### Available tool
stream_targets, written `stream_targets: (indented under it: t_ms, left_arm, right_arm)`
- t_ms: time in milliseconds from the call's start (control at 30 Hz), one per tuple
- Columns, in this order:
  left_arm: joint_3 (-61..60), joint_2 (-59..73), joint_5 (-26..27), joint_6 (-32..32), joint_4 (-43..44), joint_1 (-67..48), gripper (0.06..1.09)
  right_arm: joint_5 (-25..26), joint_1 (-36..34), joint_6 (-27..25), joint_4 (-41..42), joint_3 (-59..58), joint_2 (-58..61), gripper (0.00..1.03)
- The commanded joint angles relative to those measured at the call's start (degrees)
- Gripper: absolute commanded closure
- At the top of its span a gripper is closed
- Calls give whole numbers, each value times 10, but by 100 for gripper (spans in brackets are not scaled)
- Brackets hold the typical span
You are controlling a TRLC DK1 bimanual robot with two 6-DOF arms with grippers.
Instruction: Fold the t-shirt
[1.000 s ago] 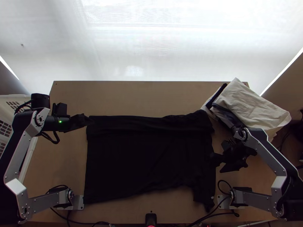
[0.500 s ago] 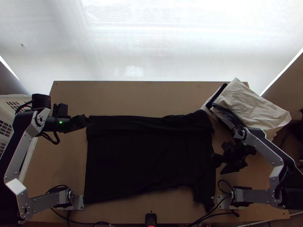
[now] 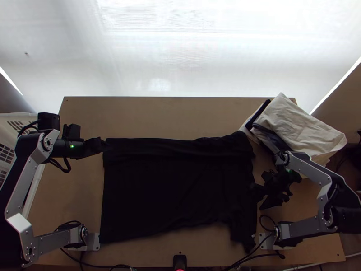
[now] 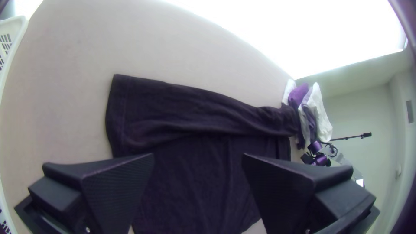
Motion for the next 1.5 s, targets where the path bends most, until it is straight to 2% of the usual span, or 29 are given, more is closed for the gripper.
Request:
stream_targets:
  t_ms: [0,67,200,367,567,700,800,1000,1167,1467]
  left_arm:
    - [4,3,0,1,-3,-4,11]
    - [4,4,0,1,-3,-8,11]
    - [3,6,0,0,-3,-14,11]
    - [3,5,0,0,-3,-13,11]
    - [4,4,0,1,-4,-8,11]
    - [5,4,0,1,-5,-9,11]
    - [6,6,0,1,-5,-9,11]
    - [3,6,0,2,-5,-9,11]
    - [-5,3,-15,32,-20,-14,11]
    - [-7,0,-15,38,-31,-13,11]
  right_arm:
    - [-11,5,-6,3,3,25,49]
    - [-19,10,-5,12,6,25,57]
    - [-21,21,-3,37,10,28,58]
    - [-19,23,-24,67,11,29,58]
    - [-19,24,-21,69,10,37,58]
    - [-19,24,-20,81,6,36,74]
    - [-19,23,-21,95,2,33,99]
    - [-17,15,-23,93,2,13,100]
    - [-18,24,-35,73,16,-45,100]
    - [-15,20,-63,-15,76,-57,100]
